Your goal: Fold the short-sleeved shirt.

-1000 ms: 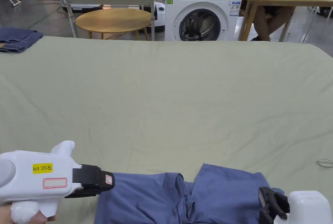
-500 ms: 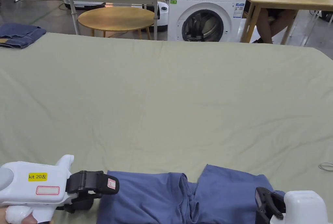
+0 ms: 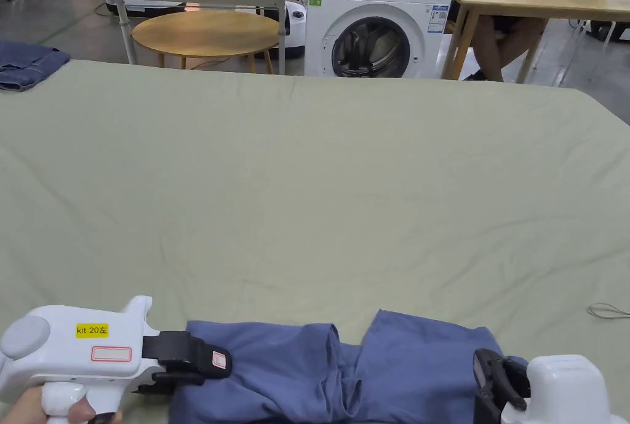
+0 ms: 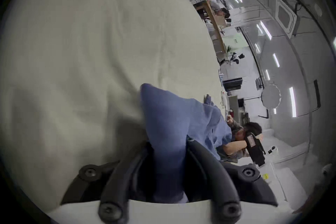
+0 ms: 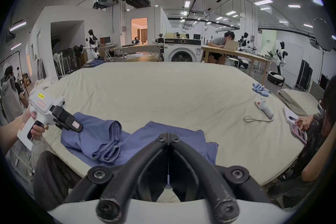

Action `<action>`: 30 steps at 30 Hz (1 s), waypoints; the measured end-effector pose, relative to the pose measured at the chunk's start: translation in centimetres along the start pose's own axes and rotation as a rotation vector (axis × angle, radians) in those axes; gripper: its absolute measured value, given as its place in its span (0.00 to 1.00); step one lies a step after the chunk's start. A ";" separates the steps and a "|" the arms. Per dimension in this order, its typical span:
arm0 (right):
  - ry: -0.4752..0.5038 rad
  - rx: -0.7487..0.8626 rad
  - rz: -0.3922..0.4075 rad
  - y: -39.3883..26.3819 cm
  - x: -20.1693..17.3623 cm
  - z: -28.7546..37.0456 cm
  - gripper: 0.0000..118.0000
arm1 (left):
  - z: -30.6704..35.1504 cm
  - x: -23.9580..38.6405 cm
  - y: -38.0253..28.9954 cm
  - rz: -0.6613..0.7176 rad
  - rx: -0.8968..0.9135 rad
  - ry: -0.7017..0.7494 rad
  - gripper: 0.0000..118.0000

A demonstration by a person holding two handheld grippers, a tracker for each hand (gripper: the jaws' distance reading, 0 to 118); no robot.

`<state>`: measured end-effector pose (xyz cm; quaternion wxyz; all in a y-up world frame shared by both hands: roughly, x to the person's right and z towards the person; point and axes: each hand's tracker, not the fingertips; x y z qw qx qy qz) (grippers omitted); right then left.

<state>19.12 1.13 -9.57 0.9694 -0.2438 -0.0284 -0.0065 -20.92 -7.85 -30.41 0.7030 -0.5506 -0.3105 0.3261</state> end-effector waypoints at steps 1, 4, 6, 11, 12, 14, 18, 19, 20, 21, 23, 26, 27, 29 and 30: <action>0.000 0.002 0.000 0.1 0.1 -0.1 0.00 | 1.0 0.1 -0.1 -0.001 0.025 0.026 0.10; 0.004 0.013 -0.002 0.3 0.2 -0.2 0.00 | 4.1 0.1 -0.4 0.023 0.093 0.058 0.10; 0.017 0.019 -0.009 0.4 0.3 -0.4 0.00 | 6.8 0.2 -0.8 -0.002 0.118 0.119 0.10; 0.049 0.030 0.010 0.6 0.2 -0.8 0.00 | 13.6 1.8 -1.5 -0.083 0.208 0.242 0.10; 0.052 0.033 0.009 0.7 0.2 -0.8 0.00 | 14.1 2.6 -1.5 -0.108 0.201 0.258 0.10; 0.056 0.038 0.010 0.7 0.1 -0.8 0.00 | 14.1 4.6 -1.7 -0.154 0.187 0.253 0.10; 0.055 0.048 -0.004 0.7 0.3 -0.5 0.00 | 10.9 10.1 -2.1 -0.261 0.129 0.289 0.10; 0.053 0.050 -0.008 0.6 0.4 -0.3 0.00 | 9.7 11.6 -2.2 -0.261 0.118 0.300 0.10; 0.051 0.049 -0.009 0.6 0.4 -0.2 0.00 | 8.5 12.8 -2.3 -0.279 0.095 0.312 0.10; 0.047 0.048 -0.010 0.5 0.6 0.0 0.00 | 7.2 13.9 -2.4 -0.283 0.075 0.320 0.10; 0.039 0.047 -0.011 0.3 0.9 0.3 0.00 | 4.6 16.0 -2.7 -0.300 0.052 0.327 0.10; 0.018 0.045 -0.015 0.0 1.6 0.7 0.00 | 0.6 18.5 -3.2 -0.326 0.023 0.363 0.10; 0.011 0.046 -0.018 -0.1 1.9 0.8 0.00 | -0.9 19.2 -3.4 -0.338 0.011 0.374 0.10; -0.004 0.045 -0.027 -0.1 2.5 0.9 0.00 | -3.7 19.7 -3.3 -0.351 -0.009 0.374 0.10; -0.011 0.044 -0.033 -0.2 2.8 1.0 0.00 | -5.2 20.1 -3.5 -0.356 -0.020 0.382 0.10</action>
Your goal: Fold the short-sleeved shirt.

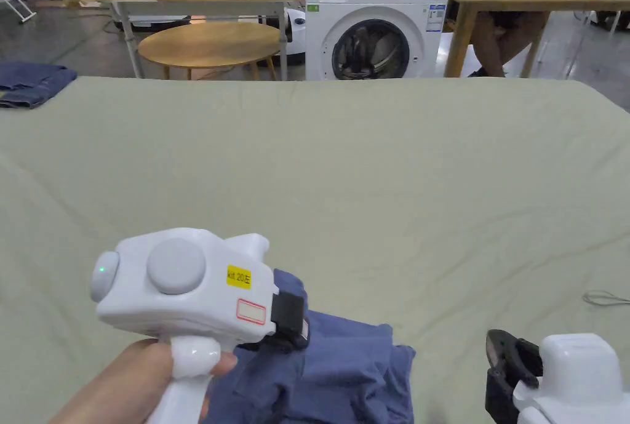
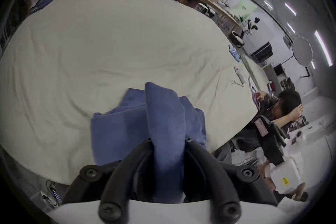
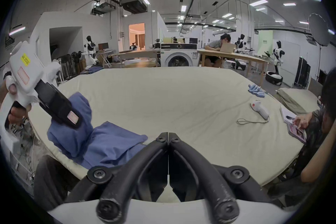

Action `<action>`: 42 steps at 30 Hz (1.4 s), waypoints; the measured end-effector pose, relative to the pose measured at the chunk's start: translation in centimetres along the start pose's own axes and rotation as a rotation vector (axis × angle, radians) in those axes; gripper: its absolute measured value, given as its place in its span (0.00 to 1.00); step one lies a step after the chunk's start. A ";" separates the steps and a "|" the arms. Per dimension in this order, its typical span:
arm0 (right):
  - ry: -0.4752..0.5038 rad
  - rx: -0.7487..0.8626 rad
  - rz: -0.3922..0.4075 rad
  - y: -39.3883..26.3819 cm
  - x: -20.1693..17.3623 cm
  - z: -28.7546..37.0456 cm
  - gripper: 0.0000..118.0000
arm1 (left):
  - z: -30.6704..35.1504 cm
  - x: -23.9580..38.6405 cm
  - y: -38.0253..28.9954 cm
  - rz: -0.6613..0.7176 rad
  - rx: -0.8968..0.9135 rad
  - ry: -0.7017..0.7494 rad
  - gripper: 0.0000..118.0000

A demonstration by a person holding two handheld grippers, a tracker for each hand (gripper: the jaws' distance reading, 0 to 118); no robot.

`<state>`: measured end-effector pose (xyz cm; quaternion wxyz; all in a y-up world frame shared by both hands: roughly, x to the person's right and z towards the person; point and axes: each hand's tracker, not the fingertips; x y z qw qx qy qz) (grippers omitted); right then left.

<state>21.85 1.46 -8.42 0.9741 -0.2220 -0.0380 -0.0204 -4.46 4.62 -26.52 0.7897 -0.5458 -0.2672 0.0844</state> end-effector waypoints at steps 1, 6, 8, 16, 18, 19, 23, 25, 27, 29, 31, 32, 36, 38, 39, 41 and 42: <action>-0.008 -0.001 -0.005 0.0 0.3 0.1 0.00 | -1.3 0.9 0.0 -0.019 -0.015 0.013 0.10; -0.043 -0.011 -0.025 -0.5 1.4 0.3 0.00 | -7.9 4.2 -0.4 -0.082 -0.089 0.050 0.19; -0.051 -0.020 -0.036 -0.7 1.8 0.3 0.00 | -9.5 4.5 -0.7 -0.098 -0.094 0.015 0.81; -0.058 -0.036 -0.046 -1.2 2.1 0.2 0.00 | -3.8 1.0 -0.4 0.082 0.068 -0.253 0.82; -0.054 -0.035 -0.047 -1.1 2.0 0.1 0.00 | -2.4 -0.7 -0.8 0.097 0.124 -0.309 0.34; -0.050 -0.035 -0.048 -1.1 1.9 0.0 0.00 | -2.1 -0.8 -1.1 0.111 0.114 -0.300 0.00; -0.042 -0.037 -0.048 -1.0 1.6 0.0 0.00 | -3.4 -2.1 -2.9 0.138 0.089 -0.321 0.00; -0.040 -0.040 -0.048 -1.1 1.5 0.0 0.00 | -5.2 -2.3 -4.1 0.169 0.029 -0.359 0.00; -0.040 -0.048 -0.044 -1.2 1.5 0.0 0.00 | -7.6 -1.8 -5.3 0.189 -0.010 -0.431 0.00; -0.041 -0.057 -0.045 -1.3 1.5 -0.1 0.00 | -9.9 -1.2 -6.3 0.183 -0.031 -0.442 0.00; -0.040 -0.067 -0.054 -1.5 1.6 -0.2 0.00 | -12.2 -0.5 -7.2 0.147 -0.035 -0.423 0.00; -0.039 -0.071 -0.059 -1.6 1.6 -0.2 0.00 | -13.0 -0.5 -7.3 0.129 -0.038 -0.403 0.00; -0.022 -0.096 -0.060 -1.9 1.4 -0.6 0.00 | -12.6 -0.9 -7.1 0.131 -0.013 -0.422 0.00; 0.014 -0.115 -0.061 -1.9 1.0 -0.9 0.00 | -10.9 -0.8 -6.6 0.132 -0.001 -0.429 0.00; 0.049 -0.122 -0.068 -1.8 0.7 -1.2 0.00 | -9.5 -1.0 -6.2 0.114 0.029 -0.431 0.00; 0.142 -0.146 -0.097 -1.4 0.0 -1.9 0.00 | -6.7 -1.5 -5.4 0.082 0.088 -0.433 0.00; 0.211 -0.165 -0.127 -1.2 -0.3 -2.5 0.00 | -5.2 -1.9 -5.0 0.066 0.120 -0.417 0.00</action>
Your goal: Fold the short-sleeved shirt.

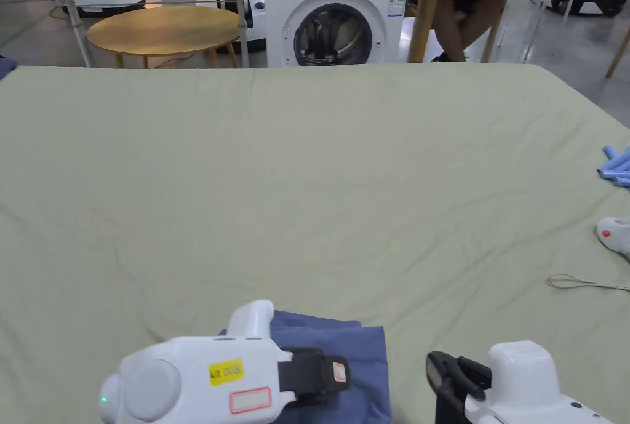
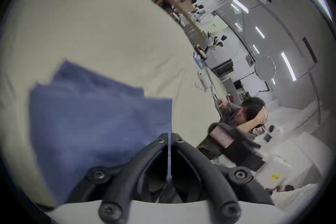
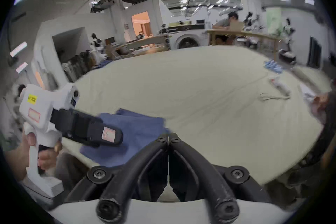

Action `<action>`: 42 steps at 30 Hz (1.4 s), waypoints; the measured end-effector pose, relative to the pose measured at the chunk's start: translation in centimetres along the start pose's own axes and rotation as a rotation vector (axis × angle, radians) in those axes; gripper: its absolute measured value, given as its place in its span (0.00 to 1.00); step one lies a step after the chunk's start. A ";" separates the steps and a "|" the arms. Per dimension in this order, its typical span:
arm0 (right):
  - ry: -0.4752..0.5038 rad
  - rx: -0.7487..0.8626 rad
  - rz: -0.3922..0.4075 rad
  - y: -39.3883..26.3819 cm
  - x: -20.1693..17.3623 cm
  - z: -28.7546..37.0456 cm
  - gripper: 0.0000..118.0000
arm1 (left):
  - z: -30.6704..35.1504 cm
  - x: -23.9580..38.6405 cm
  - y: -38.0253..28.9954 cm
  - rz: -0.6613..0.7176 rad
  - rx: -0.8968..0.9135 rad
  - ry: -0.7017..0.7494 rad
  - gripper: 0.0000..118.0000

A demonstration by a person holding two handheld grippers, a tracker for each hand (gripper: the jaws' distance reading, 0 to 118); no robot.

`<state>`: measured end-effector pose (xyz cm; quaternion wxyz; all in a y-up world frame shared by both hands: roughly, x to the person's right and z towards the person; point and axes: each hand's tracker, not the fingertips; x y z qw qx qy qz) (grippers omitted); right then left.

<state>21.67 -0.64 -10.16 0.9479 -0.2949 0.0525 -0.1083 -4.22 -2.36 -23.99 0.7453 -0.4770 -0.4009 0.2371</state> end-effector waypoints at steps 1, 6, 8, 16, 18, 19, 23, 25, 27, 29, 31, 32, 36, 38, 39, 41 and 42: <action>0.077 -0.026 -0.038 0.3 0.0 -0.8 0.00 | 1.3 0.1 0.5 -0.019 0.038 0.021 0.00; 0.448 -0.199 -0.289 0.6 1.2 -7.4 0.00 | 6.9 -1.7 2.3 -0.032 0.131 0.107 0.00; 0.524 -0.278 -0.289 0.2 1.6 -10.0 0.00 | 8.0 -3.0 2.5 -0.022 0.131 0.153 0.00; 0.797 -0.473 -0.660 -2.6 7.7 -18.2 0.00 | 9.7 -8.5 2.9 0.053 0.052 0.191 0.00; 0.838 -0.480 -0.742 -2.8 8.7 -18.8 0.00 | 9.5 -9.5 2.9 0.051 0.012 0.166 0.00; 0.830 -0.476 -0.721 -2.7 8.9 -18.9 0.00 | 9.3 -9.8 3.0 0.050 -0.017 0.146 0.00; 0.830 -0.491 -0.667 -2.2 9.0 -18.9 0.00 | 7.6 -11.4 3.4 0.128 -0.092 -0.009 0.97; 0.838 -0.499 -0.670 -2.1 9.5 -19.1 0.00 | 6.0 -11.9 3.2 0.171 -0.129 -0.042 0.97; 0.848 -0.503 -0.676 -2.2 9.5 -19.1 0.00 | 4.6 -12.5 3.4 0.204 -0.140 -0.092 0.95; 0.852 -0.506 -0.679 -2.2 9.5 -19.2 0.00 | 3.2 -13.4 3.4 0.241 -0.157 -0.124 0.92; 0.856 -0.511 -0.683 -2.2 9.6 -19.2 0.00 | 1.8 -13.7 3.3 0.243 -0.162 -0.160 0.89; 0.859 -0.512 -0.684 -2.2 9.6 -19.2 0.00 | 1.4 -13.7 3.3 0.243 -0.158 -0.157 0.84; 0.863 -0.515 -0.691 -2.3 9.7 -19.1 0.00 | 0.8 -14.6 3.3 0.254 -0.145 -0.126 0.43; 0.859 -0.516 -0.687 -2.0 9.4 -18.9 0.00 | 1.3 -15.0 3.0 0.274 -0.139 -0.141 0.36; 0.847 -0.519 -0.675 -1.8 9.3 -18.8 0.00 | 1.5 -14.7 3.1 0.261 -0.137 -0.137 0.34; 0.820 -0.513 -0.630 -1.2 8.8 -18.2 0.00 | 2.1 -14.1 3.3 0.239 -0.127 -0.115 0.31; 0.806 -0.507 -0.616 -0.9 8.5 -17.9 0.00 | 2.4 -14.0 3.4 0.237 -0.126 -0.113 0.30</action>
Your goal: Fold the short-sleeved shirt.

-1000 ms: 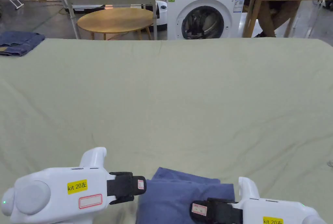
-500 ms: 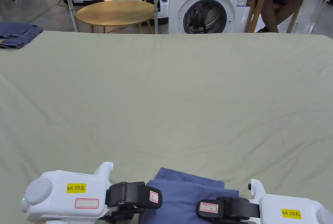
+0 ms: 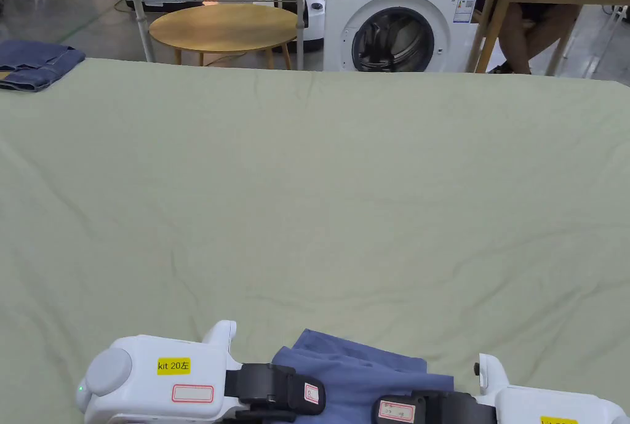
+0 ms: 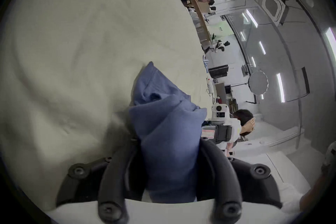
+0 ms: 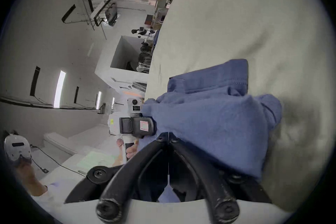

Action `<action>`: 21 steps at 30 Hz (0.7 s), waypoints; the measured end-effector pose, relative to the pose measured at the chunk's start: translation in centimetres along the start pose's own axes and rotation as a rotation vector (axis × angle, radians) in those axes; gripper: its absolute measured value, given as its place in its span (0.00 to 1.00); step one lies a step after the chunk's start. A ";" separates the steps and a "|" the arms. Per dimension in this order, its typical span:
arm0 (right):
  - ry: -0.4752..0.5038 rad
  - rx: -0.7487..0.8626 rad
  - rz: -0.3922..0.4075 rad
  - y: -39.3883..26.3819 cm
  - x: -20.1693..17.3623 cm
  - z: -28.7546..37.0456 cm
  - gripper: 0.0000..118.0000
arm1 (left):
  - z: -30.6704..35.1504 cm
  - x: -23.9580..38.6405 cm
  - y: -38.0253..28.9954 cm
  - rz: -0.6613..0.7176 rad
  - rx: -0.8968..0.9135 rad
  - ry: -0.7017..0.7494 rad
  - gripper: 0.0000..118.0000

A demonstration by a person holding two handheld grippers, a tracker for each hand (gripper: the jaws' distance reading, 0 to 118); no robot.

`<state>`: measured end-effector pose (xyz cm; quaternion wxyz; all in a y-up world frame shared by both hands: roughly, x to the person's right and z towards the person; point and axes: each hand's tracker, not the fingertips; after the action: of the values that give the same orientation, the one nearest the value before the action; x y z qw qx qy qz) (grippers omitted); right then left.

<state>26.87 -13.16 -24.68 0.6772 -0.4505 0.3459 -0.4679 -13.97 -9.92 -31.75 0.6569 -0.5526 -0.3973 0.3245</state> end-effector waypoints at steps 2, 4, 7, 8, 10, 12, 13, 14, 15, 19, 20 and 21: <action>0.007 0.011 0.026 -0.1 -1.1 0.3 0.00 | 1.1 0.3 0.4 -0.008 0.009 0.003 0.27; 0.010 0.035 0.044 -0.3 -2.3 0.8 0.00 | 3.1 0.5 0.9 -0.027 0.029 0.040 0.27; -0.004 0.060 0.101 -0.4 -4.0 1.4 0.00 | 8.1 0.2 1.8 -0.071 0.084 0.115 0.27; -0.008 0.063 0.115 -0.4 -4.4 1.6 0.00 | 10.3 -0.1 2.1 -0.071 0.109 0.131 0.27; -0.030 0.073 0.134 -0.5 -5.0 1.7 0.00 | 14.9 -0.9 2.8 -0.062 0.165 0.183 0.27; -0.048 0.078 0.152 -0.4 -5.4 1.8 0.00 | 19.9 -1.9 3.5 -0.047 0.216 0.248 0.27; -0.055 0.081 0.153 -0.4 -5.5 1.7 0.00 | 22.6 -2.6 4.0 -0.049 0.244 0.287 0.27; -0.057 0.084 0.156 -0.3 -5.5 1.7 0.00 | 25.1 -3.4 4.4 -0.034 0.278 0.322 0.26; -0.061 0.089 0.156 -0.3 -5.6 1.6 0.00 | 27.2 -4.3 4.9 -0.016 0.297 0.345 0.27; -0.071 0.118 0.140 -1.5 -7.0 -0.1 0.00 | 34.6 -8.2 7.2 0.038 0.328 0.373 0.27; -0.073 0.122 0.139 -1.4 -7.1 -0.2 0.00 | 35.7 -9.0 7.7 0.045 0.318 0.369 0.27; -0.073 0.125 0.140 -1.3 -7.2 -0.4 0.00 | 36.4 -9.5 8.0 0.043 0.318 0.385 0.26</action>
<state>23.80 -6.70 -23.30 0.7471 -0.3989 0.3217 -0.4233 -50.47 0.34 -38.52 0.7921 -0.5023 -0.1968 0.2857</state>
